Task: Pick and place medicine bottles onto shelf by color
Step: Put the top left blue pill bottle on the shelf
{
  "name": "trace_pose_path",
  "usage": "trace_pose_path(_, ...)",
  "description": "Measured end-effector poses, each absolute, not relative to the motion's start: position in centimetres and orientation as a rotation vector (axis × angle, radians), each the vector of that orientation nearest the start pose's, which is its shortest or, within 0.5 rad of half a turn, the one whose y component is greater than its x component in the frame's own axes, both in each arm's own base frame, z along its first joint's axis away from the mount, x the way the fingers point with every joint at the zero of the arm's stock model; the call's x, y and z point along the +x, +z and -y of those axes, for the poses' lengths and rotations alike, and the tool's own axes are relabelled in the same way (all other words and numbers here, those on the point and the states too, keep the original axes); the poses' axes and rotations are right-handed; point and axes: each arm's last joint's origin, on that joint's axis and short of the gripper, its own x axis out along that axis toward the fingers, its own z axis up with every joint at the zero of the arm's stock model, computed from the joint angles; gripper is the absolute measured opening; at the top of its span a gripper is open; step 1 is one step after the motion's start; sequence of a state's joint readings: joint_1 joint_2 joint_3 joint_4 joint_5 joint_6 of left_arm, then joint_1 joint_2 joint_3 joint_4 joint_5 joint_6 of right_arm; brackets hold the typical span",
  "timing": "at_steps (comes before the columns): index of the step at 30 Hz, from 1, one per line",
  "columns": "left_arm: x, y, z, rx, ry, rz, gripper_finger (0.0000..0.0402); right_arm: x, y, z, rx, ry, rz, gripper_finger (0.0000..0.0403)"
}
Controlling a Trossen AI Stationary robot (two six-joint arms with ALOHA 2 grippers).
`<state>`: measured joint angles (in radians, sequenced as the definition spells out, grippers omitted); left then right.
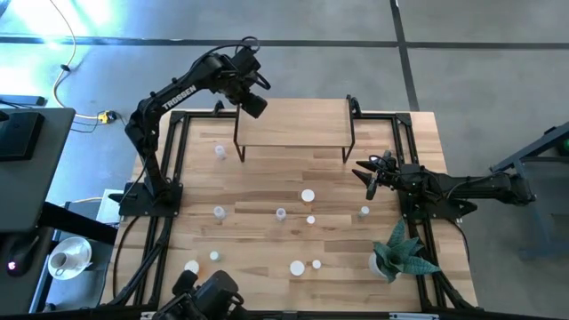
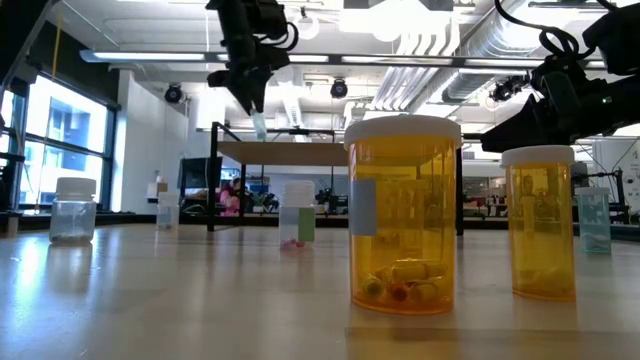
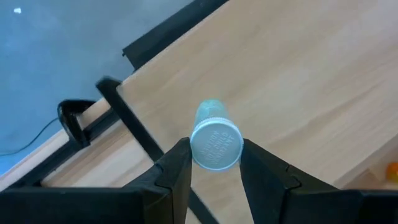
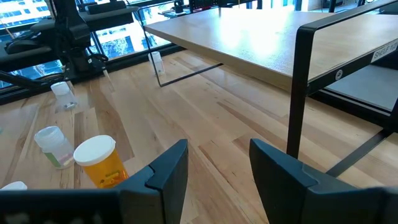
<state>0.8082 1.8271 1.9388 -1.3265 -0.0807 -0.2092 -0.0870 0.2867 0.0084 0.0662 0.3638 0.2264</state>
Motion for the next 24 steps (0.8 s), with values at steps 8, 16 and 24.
trace_pose_path(8,25.1,34.6,-26.4,-0.619,0.913,-1.12,0.0113,11.0,14.9,2.0,0.192,-0.471,-0.16,0.0162)
trace_pose_path(16,25.3,34.0,-26.8,-0.624,0.931,-1.139,0.0113,11.0,14.9,2.0,0.192,-0.471,-0.16,0.0162)
trace_pose_path(24,25.3,34.0,-26.8,-0.624,0.945,-1.142,0.0113,11.0,14.9,2.0,0.192,-0.471,-0.16,0.0162)
